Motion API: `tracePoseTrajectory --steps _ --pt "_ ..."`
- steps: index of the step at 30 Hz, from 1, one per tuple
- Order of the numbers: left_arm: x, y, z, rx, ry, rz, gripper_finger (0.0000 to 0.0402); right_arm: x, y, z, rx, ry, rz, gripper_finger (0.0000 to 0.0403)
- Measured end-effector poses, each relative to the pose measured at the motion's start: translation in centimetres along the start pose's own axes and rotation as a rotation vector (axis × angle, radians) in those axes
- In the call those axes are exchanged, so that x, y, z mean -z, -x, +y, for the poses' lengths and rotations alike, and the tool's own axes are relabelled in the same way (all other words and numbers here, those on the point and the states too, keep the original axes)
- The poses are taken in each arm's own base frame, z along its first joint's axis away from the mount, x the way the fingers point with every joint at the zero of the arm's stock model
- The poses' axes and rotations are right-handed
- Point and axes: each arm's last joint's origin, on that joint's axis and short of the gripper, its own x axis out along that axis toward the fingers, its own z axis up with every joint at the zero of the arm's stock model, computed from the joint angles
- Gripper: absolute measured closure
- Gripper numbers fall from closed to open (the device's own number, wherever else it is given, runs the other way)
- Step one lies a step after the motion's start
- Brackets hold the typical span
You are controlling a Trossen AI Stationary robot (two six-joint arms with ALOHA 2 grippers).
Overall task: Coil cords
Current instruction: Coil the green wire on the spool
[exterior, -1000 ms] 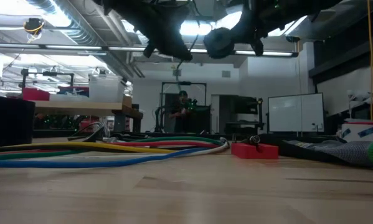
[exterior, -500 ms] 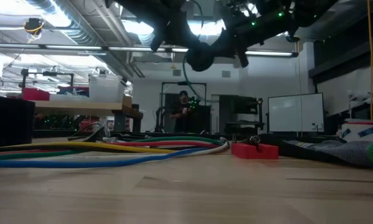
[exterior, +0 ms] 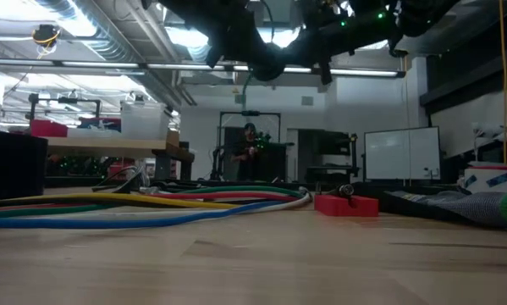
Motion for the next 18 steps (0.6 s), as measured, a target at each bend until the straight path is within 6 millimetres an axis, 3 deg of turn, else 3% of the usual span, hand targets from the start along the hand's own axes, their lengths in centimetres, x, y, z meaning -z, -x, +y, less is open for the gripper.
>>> tracePoseTrajectory --steps 9,18 --pt "0.1 0.1 -0.6 0.046 0.003 0.007 0.0264 -3.0 2.9 0.7 0.054 0.099 -0.14 0.04" --pt "0.1 0.1 -0.5 0.043 0.042 0.008 0.0247 -4.9 6.8 1.1 0.132 0.15 -0.157 0.04"
